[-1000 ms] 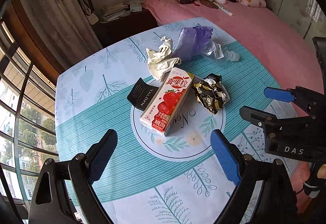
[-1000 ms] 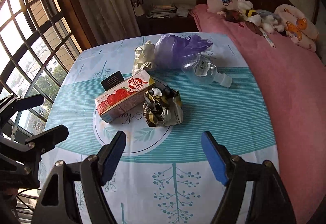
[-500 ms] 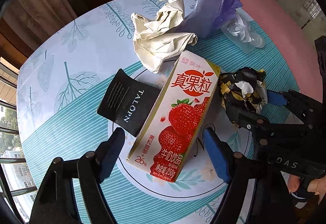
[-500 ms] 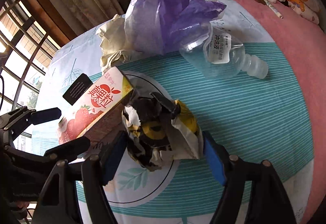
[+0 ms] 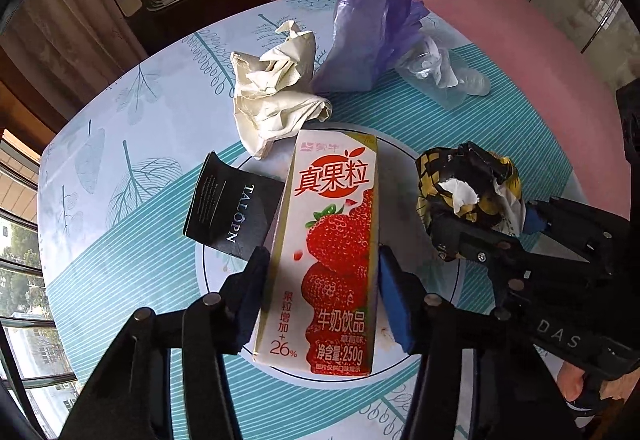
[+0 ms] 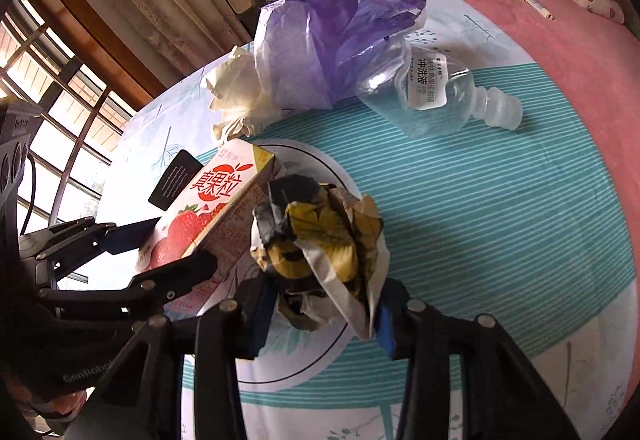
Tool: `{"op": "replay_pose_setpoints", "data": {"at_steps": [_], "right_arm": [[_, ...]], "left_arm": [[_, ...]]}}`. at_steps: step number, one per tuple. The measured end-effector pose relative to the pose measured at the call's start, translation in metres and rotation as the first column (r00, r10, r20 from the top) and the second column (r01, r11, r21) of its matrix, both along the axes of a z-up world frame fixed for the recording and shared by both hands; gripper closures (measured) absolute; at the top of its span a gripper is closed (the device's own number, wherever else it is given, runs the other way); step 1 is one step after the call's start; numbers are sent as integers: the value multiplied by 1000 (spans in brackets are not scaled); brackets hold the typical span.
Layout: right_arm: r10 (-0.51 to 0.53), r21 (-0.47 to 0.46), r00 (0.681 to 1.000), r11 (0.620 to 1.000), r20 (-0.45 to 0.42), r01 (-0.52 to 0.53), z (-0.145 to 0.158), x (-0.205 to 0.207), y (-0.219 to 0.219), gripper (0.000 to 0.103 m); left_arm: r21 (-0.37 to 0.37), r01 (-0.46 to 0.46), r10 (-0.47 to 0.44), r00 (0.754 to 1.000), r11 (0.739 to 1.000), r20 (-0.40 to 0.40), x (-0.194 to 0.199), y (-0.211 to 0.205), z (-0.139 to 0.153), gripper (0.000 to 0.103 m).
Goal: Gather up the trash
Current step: 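Grasp the strawberry milk carton with the left tool while the right grasps the black-gold wrapper, then carry the milk carton and black-gold wrapper over the bin and open both tools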
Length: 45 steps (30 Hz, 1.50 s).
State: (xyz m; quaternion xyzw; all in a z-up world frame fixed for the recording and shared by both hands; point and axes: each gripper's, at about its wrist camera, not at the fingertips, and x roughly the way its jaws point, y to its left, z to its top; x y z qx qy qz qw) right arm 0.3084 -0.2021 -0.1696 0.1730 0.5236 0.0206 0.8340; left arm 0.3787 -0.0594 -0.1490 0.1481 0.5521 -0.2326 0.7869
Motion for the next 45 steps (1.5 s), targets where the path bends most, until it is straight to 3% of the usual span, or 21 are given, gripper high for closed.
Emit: {"op": "replay_pose_setpoints", "data": {"at_steps": [7,10,18,24,29,34,40,45], "right_arm": [[4,32,998,999,67,-6,32,-33,-1,62],[17,46,995,999,98,-22,48,-55,-5,63],[133,49,984,989,120,-139,85,-138,-14,63],[260,25,958,964,120,-265,107,-211,-18,63],[338,43,936,938,101,-343,107,-265,-19,63],[397,29,915,916,68,-400,88,-310,-11,63],[401,73,916,914,-16,-399,37,-341,-1,63],[398,57,913,917,-89,-395,-22,-355,17,63]], "left_arm": [[-56,-37,40,998,998,49,-40,12,34,54],[-80,-70,76,994,994,74,-75,18,55,54],[-155,-203,223,967,967,125,-196,23,116,54],[-174,-271,296,945,947,142,-293,19,131,54],[-146,-302,320,939,942,124,-354,14,122,54],[-115,-310,320,944,944,80,-395,13,100,54],[-82,-299,300,954,951,-8,-414,16,53,54],[-31,-270,267,961,962,-73,-418,19,-8,54]]}}
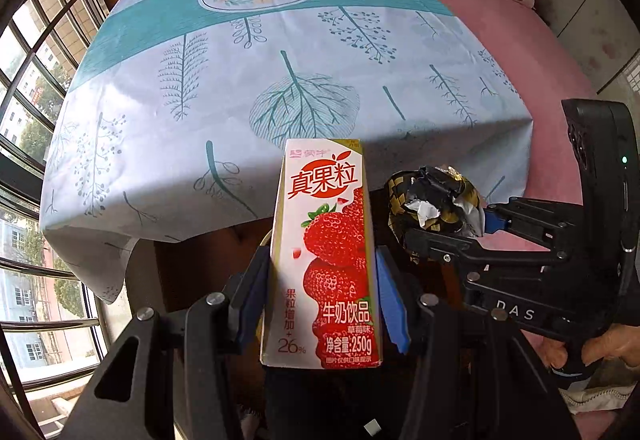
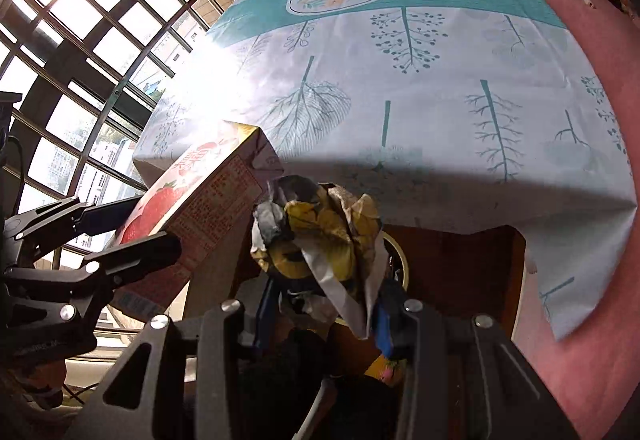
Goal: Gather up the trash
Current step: 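Carry the milk carton and black-gold wrapper over the bin and open both tools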
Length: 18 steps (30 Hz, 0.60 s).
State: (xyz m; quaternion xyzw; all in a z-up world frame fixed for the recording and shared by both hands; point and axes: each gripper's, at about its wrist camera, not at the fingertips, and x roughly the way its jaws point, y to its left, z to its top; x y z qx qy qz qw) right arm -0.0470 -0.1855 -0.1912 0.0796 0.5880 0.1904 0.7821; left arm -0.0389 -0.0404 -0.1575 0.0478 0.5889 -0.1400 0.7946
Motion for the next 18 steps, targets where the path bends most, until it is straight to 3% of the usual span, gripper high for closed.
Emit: {"op": "replay_pose_setpoints", "data": {"at_steps": [10,15,17,18], "right_arm": [[-83,-55,983,996,-166,75,-160,-5,19,62],[-113,-75,971,992,-212,99,-226,5,22,59],[-122,-72,964,992,-238,107,-248,11,25,57],[-125,-72,961,991,-246,110,-257,14,25,56]], "left_arm": [[27,-15,19,988,1000,-154,12,14,-163,54],[27,24,-19,983,999,-181,14,10,-225,53],[43,40,-32,984,998,-173,14,8,-242,50],[57,48,-38,985,997,-171,15,7,-249,38]]}}
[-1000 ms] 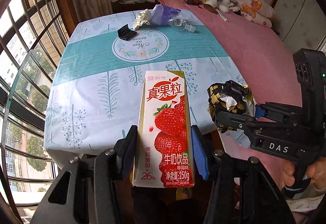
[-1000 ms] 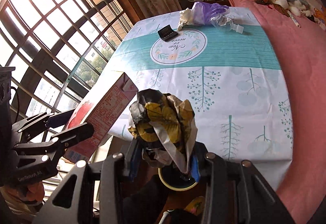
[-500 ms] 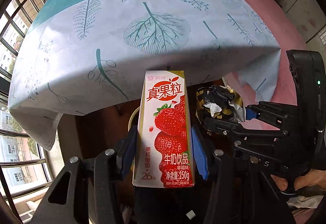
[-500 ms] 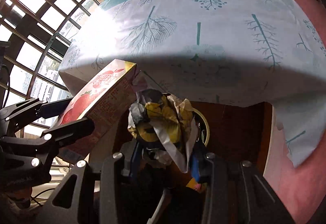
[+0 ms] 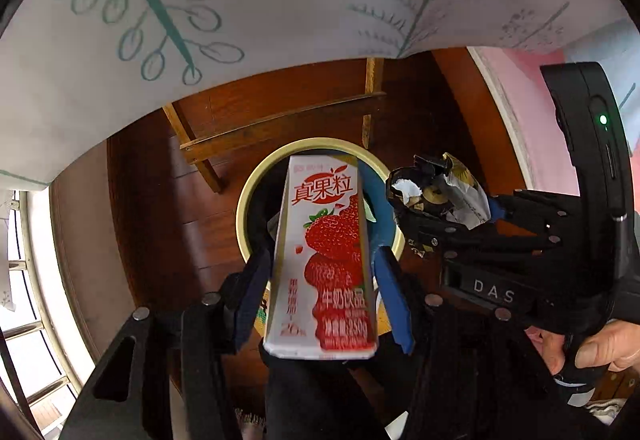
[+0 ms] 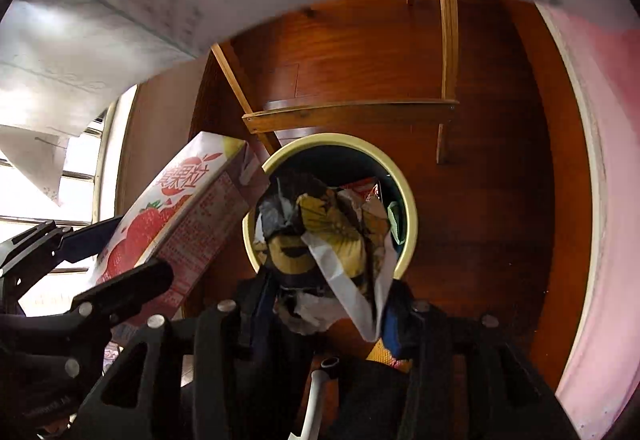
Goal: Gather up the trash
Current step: 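Carry the milk carton and black-gold wrapper over the bin and open both tools, then raise both tools back toward the remaining items on the table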
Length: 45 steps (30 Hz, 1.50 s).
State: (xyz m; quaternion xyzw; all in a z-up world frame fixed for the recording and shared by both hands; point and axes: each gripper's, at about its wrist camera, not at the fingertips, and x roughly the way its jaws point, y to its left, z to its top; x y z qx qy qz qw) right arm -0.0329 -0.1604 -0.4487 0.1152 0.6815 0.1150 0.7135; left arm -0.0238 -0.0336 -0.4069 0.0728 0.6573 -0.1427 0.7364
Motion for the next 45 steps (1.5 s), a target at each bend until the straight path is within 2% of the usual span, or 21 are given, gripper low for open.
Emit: {"op": "replay_pose_setpoints", "data": {"at_steps": [1,4,7,13,17,24,32,39,45], "right_arm": [[-7,-5,1000,1000,3,7,-7,2,0,56],[-22,-5,1000,1000,12,22,-21,8,-1,50],[-27,-6,999,1000,25,28,-23,6,-2,44],[-29,0,999,1000,31,29,-15,5,1,41],[-21,8,999,1000,50,21,3,3,3,41],[16,20,996,1000,86,-18,56,-6,4,41],[52,27,989,998,135,-56,141,-20,1,41],[112,10,971,993,210,-117,215,-33,-5,41],[102,23,951,993,292,-113,269,-34,-17,41]], "left_arm": [[11,7,-7,1000,1000,2,0,-1,-6,24],[19,13,-13,1000,1000,15,0,2,-14,21],[37,-7,5,999,999,50,-1,7,-13,10],[42,-52,46,992,998,118,3,13,2,9],[39,-75,68,986,996,152,6,18,23,9],[23,-106,99,973,994,210,0,19,82,9],[-25,-127,129,955,992,267,-14,20,166,9],[-51,-129,139,934,990,329,-23,13,247,8],[-44,-123,130,907,991,400,-24,4,300,8]]}}
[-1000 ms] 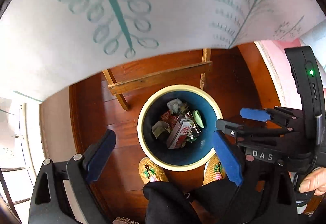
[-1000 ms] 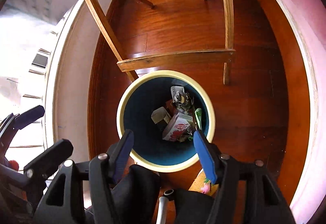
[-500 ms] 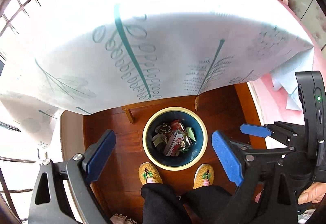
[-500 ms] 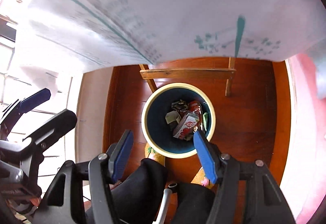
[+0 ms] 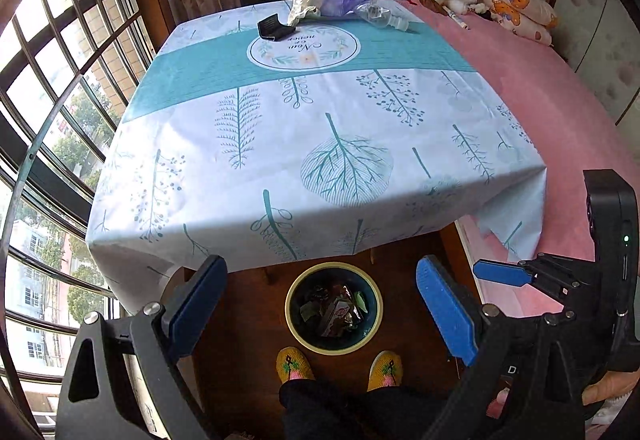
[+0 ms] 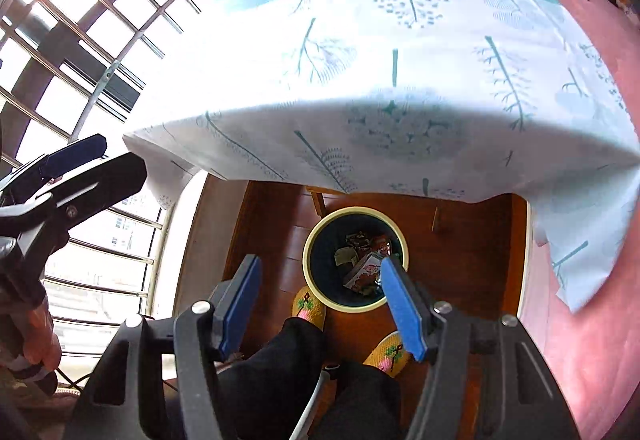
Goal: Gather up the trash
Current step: 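Raise both tools back toward the remaining items on the table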
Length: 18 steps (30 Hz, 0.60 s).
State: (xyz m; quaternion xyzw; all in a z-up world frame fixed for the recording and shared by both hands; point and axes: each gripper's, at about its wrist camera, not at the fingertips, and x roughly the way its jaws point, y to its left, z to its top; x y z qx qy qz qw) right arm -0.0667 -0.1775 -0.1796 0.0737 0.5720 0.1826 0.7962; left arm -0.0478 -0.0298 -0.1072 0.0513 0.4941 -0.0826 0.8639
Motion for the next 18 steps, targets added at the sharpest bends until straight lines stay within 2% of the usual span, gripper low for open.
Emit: {"op": "replay_pose_setpoints", "data": {"at_steps": [6,10,18], "right_arm": [[16,11,993,1000,117,-18,52,9,-6,40],[11,40,986,999,165,-18,75,19,-13,40],[37,53,971,997,238,-51,108,44,-12,40]], "left_arm": [[34,-6,3,996,999,88,2,-7,52,8],[46,-28,21,991,999,135,7,-10,81,8],[57,-104,91,976,993,198,29,-12,113,8]]}}
